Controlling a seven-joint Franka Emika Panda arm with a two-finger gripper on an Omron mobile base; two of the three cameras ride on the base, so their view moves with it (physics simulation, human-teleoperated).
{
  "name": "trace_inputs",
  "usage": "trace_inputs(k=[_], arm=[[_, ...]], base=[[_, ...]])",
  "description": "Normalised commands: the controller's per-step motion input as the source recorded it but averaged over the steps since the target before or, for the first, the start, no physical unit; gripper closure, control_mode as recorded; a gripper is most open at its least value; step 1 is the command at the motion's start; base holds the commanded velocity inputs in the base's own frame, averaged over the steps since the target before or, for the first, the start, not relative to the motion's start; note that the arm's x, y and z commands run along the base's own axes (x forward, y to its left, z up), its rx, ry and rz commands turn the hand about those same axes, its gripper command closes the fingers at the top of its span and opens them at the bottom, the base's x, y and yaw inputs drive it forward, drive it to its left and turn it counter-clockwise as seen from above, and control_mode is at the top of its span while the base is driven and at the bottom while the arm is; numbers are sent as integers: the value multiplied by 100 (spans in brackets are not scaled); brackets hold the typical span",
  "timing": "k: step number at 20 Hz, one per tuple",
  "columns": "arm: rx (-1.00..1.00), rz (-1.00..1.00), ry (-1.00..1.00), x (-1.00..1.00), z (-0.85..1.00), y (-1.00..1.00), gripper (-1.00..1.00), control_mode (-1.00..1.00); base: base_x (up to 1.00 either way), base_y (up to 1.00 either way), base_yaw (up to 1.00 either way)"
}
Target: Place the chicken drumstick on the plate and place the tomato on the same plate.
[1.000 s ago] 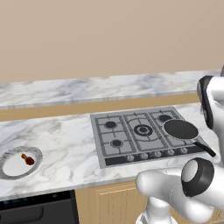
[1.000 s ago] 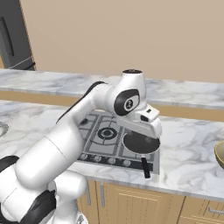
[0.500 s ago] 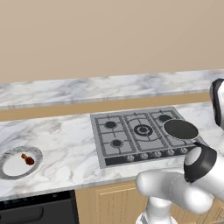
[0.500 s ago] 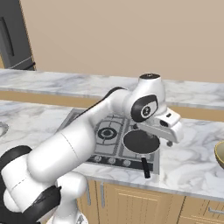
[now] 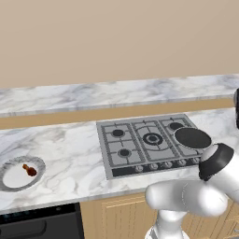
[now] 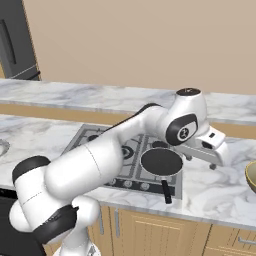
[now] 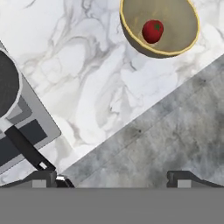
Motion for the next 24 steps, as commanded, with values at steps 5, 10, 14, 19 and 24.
trace_inputs(k=[5, 10, 14, 19, 24], arm=[[-1, 11, -7, 15, -8, -30, -100, -100], [-2, 9, -4, 31, -15, -21, -100, -100], [-11, 3, 4, 25, -3, -33, -100, -100], [-8, 2, 11, 20, -13, -31, -100, -100], [2, 5, 6, 21, -30, -13, -100, -100]], base=[[0, 0, 0], [0, 0, 0], [0, 0, 0], [0, 0, 0], [0, 0, 0]])
